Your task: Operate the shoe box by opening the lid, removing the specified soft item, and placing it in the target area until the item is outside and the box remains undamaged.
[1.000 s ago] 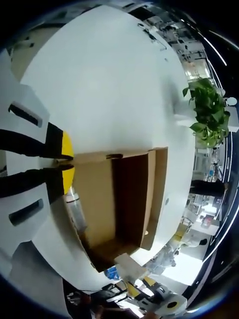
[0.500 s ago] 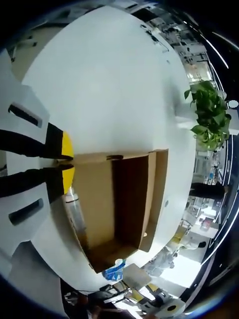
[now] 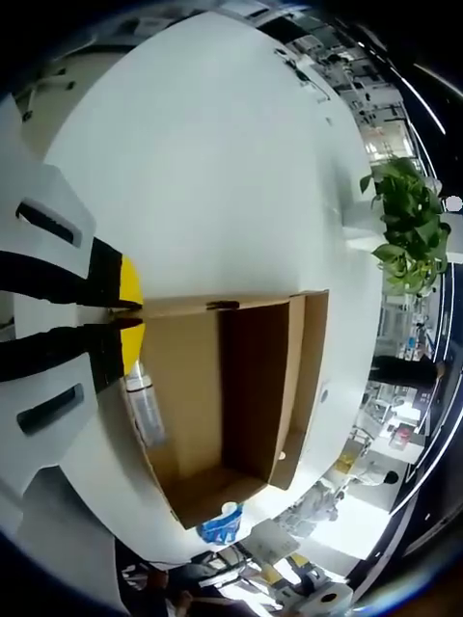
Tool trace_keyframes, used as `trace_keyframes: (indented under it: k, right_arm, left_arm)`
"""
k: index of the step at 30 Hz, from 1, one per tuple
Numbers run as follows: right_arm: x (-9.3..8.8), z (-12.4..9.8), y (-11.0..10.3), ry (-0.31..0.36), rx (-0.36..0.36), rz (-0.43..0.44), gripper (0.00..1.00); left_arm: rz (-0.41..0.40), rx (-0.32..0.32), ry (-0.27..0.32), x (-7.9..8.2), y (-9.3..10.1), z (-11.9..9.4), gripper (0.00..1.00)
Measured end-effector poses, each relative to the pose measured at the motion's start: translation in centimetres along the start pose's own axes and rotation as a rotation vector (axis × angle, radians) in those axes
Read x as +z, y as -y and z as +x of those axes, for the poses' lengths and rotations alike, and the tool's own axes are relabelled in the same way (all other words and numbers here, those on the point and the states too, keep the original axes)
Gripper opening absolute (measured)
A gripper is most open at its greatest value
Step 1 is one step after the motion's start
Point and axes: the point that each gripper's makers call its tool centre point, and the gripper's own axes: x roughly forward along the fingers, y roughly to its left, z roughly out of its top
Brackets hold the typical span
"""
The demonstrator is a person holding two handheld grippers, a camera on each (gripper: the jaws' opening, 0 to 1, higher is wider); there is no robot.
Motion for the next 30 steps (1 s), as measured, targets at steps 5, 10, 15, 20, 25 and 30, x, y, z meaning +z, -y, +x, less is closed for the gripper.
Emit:
trace_keyframes:
  k: [5, 10, 15, 20, 25, 30]
  right_arm:
    - [-1.4, -0.7, 0.5, -0.017, -0.006, 0.006, 0.15]
    - [-2.4, -1.3, 1.0, -0.029, -0.016, 0.008, 0.15]
    - [-3.5, -1.8, 1.4, -0.048, -0.025, 0.007, 0.15]
    - [-4.7, -2.2, 1.9, -0.064, -0.035, 0.012, 0.15]
    - [-6.2, -2.6, 2.7, -0.082, -0.049, 0.014, 0.15]
    - [-7.9, -2.9, 3.3, -0.105, -0.05, 0.016, 0.15]
  left_arm:
    - [-0.003, -0.001, -0.001, 0.0, 0.0, 0.1, 0.03]
    - [-0.004, 0.001, -0.004, 0.0, 0.0, 0.1, 0.03]
    - [-0.006, 0.002, -0.005, 0.0, 0.0, 0.1, 0.03]
    - [-0.009, 0.0, -0.009, 0.0, 0.0, 0.1, 0.03]
    - [-0.012, 0.0, -0.015, 0.0, 0.0, 0.2, 0.03]
    - [-0.009, 0.002, -0.02, 0.0, -0.1, 0.2, 0.03]
